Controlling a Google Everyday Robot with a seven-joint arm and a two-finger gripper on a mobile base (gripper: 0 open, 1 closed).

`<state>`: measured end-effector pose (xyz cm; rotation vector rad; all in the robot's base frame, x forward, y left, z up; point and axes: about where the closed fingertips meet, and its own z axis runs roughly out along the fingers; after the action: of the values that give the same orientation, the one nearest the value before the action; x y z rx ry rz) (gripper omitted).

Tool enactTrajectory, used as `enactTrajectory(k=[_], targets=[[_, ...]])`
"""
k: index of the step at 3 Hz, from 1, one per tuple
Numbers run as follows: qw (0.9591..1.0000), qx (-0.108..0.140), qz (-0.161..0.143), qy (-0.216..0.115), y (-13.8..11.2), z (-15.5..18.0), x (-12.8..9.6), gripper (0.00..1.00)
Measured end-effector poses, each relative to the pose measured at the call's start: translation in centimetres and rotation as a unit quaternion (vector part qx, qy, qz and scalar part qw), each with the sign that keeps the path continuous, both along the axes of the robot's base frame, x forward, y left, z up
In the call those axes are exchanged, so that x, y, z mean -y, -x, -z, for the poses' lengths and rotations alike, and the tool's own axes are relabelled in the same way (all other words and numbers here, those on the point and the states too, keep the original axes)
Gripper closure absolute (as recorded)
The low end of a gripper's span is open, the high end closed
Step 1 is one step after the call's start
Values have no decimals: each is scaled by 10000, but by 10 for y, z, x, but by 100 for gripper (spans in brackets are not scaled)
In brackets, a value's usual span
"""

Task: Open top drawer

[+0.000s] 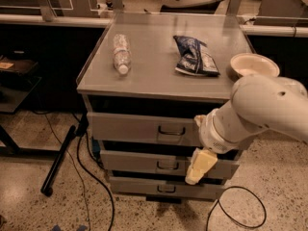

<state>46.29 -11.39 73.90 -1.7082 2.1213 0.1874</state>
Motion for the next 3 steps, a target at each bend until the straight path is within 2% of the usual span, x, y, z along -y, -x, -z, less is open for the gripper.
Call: enactTrajectory(k=[1,2,3], targets=[[9998,55,159,-130,-15,26,-10,0],[9992,267,285,-125,-40,38,-12,0],[9979,503,411,-75,-67,36,-3,0]])
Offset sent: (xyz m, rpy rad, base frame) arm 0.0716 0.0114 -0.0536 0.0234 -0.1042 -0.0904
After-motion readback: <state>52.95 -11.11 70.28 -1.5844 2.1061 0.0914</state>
